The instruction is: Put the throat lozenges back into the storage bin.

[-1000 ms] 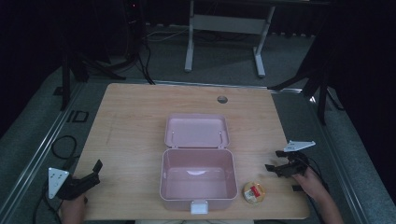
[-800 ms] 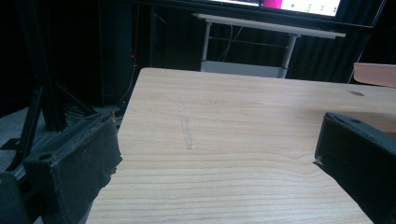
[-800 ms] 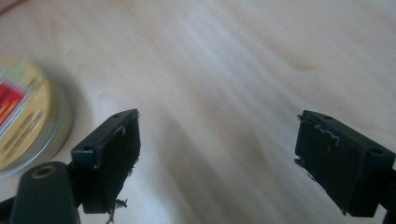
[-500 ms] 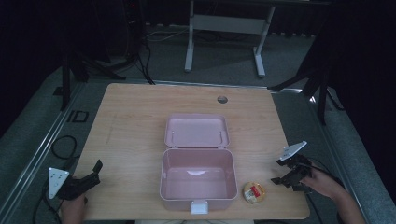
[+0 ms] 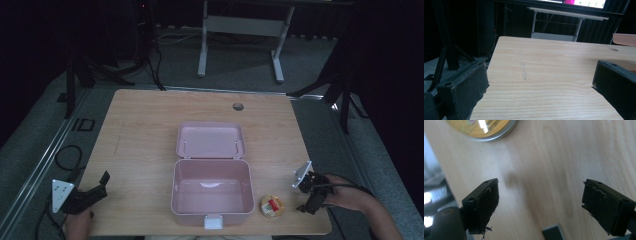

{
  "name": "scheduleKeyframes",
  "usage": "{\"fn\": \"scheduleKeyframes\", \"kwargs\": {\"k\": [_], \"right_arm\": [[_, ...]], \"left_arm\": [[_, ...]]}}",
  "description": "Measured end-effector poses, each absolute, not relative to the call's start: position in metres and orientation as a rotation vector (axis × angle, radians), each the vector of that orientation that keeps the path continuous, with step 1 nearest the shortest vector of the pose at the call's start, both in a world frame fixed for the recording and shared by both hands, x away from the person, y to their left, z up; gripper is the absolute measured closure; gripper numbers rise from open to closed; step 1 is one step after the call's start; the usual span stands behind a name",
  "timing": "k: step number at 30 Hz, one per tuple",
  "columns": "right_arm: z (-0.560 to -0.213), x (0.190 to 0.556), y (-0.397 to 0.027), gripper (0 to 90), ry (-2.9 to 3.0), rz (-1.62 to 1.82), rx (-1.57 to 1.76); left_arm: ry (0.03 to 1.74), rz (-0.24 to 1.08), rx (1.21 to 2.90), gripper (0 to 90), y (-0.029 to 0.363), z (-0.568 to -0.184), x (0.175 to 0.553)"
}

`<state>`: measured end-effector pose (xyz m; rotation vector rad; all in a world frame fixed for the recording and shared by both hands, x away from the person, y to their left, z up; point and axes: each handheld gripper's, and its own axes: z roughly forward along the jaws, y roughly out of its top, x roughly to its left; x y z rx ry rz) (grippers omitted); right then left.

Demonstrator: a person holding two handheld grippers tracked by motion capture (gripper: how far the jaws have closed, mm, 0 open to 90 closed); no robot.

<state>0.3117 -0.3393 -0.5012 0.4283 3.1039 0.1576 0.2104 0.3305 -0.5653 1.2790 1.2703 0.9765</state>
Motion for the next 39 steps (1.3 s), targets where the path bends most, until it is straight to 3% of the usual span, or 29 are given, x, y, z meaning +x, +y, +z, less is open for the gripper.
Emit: {"fn": "scheduleKeyframes", "kwargs": {"k": [12, 27, 39], "right_arm": [[-0.496, 0.305, -0.314, 13.5, 3.145, -0.221, 0.269], [-0.496, 0.292, -0.26, 13.3, 3.194, -0.083, 0.07], [-0.514, 0.293, -0.232, 15.0, 3.173, -0.08, -0.078]], "left_arm": [[1.27, 0.976, 1.28, 0.4, 0.331, -0.565, 0.21], [1.269, 0.969, 1.282, 0.3, 0.331, -0.565, 0.21], [1.266, 0.965, 1.28, 0.3, 0.331, -0.565, 0.21]]}}
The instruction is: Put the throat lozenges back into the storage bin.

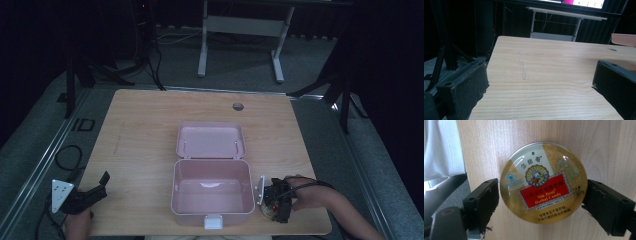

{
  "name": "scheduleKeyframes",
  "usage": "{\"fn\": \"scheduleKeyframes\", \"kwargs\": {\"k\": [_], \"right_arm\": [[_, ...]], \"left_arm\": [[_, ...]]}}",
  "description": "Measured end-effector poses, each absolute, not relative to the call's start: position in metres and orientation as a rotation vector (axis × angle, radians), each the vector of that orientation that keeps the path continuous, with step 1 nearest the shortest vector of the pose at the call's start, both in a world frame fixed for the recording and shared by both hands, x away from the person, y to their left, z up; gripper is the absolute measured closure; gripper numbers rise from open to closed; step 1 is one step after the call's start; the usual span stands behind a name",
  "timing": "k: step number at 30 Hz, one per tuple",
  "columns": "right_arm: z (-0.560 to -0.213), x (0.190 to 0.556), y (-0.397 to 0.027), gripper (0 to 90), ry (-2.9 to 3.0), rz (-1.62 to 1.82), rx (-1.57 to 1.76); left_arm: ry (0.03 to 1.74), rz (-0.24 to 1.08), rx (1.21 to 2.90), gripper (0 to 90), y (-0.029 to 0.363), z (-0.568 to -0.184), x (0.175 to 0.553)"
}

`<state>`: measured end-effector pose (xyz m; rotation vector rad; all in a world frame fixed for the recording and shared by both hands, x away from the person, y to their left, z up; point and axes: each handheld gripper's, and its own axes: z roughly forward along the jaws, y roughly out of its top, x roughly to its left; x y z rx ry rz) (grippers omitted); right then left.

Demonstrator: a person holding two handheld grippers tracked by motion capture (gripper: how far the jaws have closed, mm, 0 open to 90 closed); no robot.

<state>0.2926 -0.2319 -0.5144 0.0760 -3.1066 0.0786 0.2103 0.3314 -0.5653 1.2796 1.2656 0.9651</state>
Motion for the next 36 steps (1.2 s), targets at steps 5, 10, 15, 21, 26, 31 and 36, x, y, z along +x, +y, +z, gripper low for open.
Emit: {"fn": "scheduleKeyframes", "kwargs": {"k": [5, 10, 15, 21, 26, 31, 36], "right_arm": [[-0.515, 0.293, -0.232, 19.4, -3.104, 0.08, 0.086], [-0.513, 0.292, -0.233, 19.7, -3.074, 0.093, 0.077], [-0.501, 0.294, -0.235, 19.8, -3.061, 0.089, 0.062], [-0.479, 0.294, -0.236, 19.8, -3.061, 0.103, 0.041], [-0.454, 0.294, -0.235, 19.9, -3.058, 0.097, 0.022], [-0.427, 0.294, -0.234, 19.9, -3.052, 0.101, -0.029], [-0.398, 0.295, -0.233, 19.9, -3.072, 0.056, -0.1]], "left_arm": [[1.265, 0.966, 1.28, 0.3, 0.331, -0.565, 0.21], [1.266, 0.967, 1.282, 0.3, 0.331, -0.565, 0.21], [1.267, 0.967, 1.282, 0.3, 0.331, -0.565, 0.21], [1.266, 0.966, 1.281, 0.4, 0.331, -0.565, 0.21], [1.265, 0.967, 1.283, 0.3, 0.331, -0.565, 0.21], [1.266, 0.968, 1.282, 0.3, 0.331, -0.565, 0.21], [1.267, 0.967, 1.282, 0.4, 0.331, -0.565, 0.21]]}}
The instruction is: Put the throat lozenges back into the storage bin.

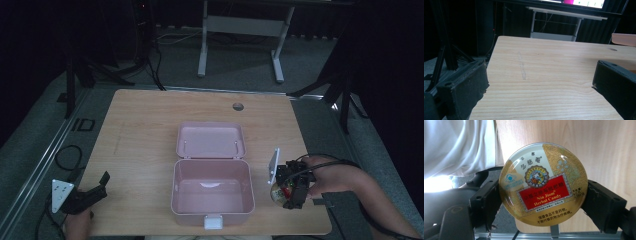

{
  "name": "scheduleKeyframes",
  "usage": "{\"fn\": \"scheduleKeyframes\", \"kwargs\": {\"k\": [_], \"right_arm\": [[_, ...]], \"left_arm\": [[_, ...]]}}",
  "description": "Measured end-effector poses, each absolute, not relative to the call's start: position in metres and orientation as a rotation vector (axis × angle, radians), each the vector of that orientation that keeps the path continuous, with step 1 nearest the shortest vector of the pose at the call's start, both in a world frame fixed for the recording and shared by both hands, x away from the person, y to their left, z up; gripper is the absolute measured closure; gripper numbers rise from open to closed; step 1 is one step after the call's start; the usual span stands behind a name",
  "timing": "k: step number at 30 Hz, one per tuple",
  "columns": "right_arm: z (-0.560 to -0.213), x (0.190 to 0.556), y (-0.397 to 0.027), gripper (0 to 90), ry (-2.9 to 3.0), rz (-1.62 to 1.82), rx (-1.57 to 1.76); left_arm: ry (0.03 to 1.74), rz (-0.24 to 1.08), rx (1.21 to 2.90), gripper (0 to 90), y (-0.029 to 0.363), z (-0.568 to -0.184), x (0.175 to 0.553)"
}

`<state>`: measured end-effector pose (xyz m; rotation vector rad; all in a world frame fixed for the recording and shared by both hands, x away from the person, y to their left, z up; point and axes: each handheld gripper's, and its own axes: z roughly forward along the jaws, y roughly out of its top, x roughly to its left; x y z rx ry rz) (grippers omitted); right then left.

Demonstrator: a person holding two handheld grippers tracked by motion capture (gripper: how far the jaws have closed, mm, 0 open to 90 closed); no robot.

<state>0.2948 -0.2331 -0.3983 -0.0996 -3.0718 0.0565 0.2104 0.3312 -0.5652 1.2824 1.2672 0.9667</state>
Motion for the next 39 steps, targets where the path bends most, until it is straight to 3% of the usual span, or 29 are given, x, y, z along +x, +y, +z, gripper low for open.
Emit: {"fn": "scheduleKeyframes", "kwargs": {"k": [10, 39], "right_arm": [[-0.358, 0.295, -0.219, 19.9, -3.104, -0.026, -0.134], [-0.358, 0.293, -0.129, 19.9, -3.125, -0.066, 0.139]], "left_arm": [[1.267, 0.963, 1.279, 0.3, 0.331, -0.565, 0.21], [1.262, 0.958, 1.279, 0.3, 0.332, -0.565, 0.21]]}}
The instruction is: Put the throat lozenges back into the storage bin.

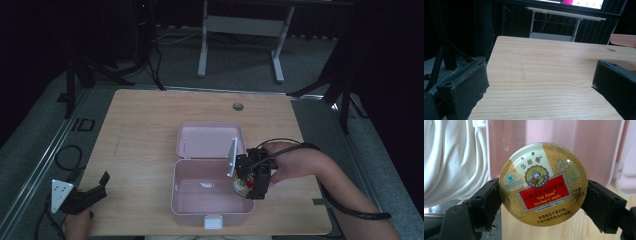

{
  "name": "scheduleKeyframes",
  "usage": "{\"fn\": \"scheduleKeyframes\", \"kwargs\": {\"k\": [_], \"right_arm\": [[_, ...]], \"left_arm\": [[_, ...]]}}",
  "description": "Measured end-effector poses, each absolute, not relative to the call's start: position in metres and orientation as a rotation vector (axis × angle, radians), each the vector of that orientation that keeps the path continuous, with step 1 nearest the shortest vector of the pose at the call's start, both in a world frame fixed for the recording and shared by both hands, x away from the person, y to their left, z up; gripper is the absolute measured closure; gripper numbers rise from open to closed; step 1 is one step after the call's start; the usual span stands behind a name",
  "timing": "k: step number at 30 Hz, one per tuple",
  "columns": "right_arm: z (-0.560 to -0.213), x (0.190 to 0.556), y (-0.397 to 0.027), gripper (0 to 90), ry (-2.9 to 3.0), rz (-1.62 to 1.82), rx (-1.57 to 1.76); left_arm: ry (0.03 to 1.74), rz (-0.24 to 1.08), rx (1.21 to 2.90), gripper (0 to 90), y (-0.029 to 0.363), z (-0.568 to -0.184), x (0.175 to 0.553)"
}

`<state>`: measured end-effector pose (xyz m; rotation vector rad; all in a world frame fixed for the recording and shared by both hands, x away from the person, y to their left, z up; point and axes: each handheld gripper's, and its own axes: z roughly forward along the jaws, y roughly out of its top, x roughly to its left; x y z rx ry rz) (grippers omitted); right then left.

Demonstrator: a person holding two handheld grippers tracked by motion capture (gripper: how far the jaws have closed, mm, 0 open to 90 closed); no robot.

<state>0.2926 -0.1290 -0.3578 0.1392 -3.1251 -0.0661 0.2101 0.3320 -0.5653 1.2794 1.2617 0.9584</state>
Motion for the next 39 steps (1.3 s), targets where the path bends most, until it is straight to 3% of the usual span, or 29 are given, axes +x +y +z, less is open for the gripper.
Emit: {"fn": "scheduleKeyframes", "kwargs": {"k": [39], "right_arm": [[-0.468, 0.302, -0.089, 19.9, -3.05, 0.195, 0.241]], "left_arm": [[1.26, 0.953, 1.282, 0.3, 0.332, -0.565, 0.21]]}}
